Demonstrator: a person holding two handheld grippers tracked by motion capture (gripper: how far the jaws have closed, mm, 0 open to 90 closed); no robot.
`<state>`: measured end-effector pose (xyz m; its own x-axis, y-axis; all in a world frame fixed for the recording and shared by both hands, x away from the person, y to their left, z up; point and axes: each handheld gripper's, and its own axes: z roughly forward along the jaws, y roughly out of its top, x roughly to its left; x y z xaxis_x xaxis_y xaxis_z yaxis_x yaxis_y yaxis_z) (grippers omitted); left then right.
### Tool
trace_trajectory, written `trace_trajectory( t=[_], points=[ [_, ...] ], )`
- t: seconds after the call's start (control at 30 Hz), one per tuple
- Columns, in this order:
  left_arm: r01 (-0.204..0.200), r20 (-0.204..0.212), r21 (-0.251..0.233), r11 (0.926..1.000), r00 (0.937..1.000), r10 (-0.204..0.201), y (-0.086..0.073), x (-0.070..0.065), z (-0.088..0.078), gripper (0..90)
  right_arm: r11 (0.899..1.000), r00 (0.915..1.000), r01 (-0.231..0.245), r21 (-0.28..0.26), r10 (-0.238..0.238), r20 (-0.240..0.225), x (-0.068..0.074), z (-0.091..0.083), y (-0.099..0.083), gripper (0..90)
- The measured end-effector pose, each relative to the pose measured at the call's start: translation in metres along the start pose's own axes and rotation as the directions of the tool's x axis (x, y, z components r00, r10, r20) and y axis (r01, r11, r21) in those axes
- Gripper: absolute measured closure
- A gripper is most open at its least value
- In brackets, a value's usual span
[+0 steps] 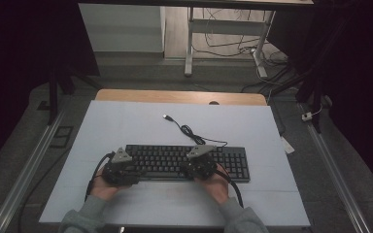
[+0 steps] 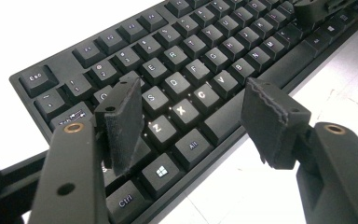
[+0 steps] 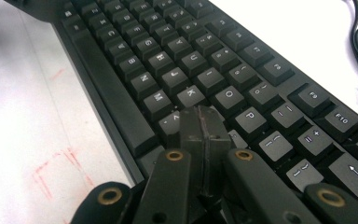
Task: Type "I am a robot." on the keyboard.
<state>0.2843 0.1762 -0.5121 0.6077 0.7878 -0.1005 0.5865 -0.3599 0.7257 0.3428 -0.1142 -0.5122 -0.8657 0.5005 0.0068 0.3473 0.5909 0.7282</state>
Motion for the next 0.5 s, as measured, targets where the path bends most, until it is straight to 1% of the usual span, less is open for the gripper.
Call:
trace_trajectory(
  t=[0.23, 0.27, 0.3, 0.33, 0.43, 0.5],
  points=[
    [0.000, 0.000, 0.001, 1.0000, 1.0000, 0.000, -0.0001, 0.0002, 0.0000, 38.0, 1.000, 1.0000, 0.005, 0.003, -0.005, 0.006, -0.0004, 0.0013, -0.0008, 89.6],
    [0.001, 0.000, 0.001, 1.0000, 1.0000, -0.001, -0.0002, 0.0002, 0.0002, 37.9, 1.000, 1.0000, 0.005, 0.005, -0.005, 0.008, 0.0000, 0.0016, -0.0009, 89.6],
    [0.000, 0.000, 0.002, 1.0000, 1.0000, 0.000, -0.0002, 0.0002, 0.0004, 37.9, 1.000, 0.9998, 0.010, 0.019, -0.010, 0.016, 0.0005, 0.0024, -0.0011, 89.7],
    [0.000, 0.000, 0.003, 1.0000, 1.0000, 0.000, -0.0003, 0.0002, 0.0006, 37.9, 1.000, 0.9998, 0.016, 0.016, -0.016, 0.015, 0.0011, 0.0035, -0.0021, 89.7],
    [-0.004, 0.000, 0.003, 1.0000, 1.0000, 0.004, -0.0002, -0.0001, 0.0001, 37.9, 1.000, 0.9998, 0.013, 0.007, -0.014, 0.011, 0.0018, 0.0028, -0.0019, 89.7],
    [0.000, -0.001, -0.001, 1.0000, 1.0000, 0.000, -0.0002, -0.0003, -0.0002, 37.9, 1.000, 0.9999, 0.011, -0.012, -0.011, 0.007, 0.0011, -0.0004, -0.0017, 89.7]
  ],
)
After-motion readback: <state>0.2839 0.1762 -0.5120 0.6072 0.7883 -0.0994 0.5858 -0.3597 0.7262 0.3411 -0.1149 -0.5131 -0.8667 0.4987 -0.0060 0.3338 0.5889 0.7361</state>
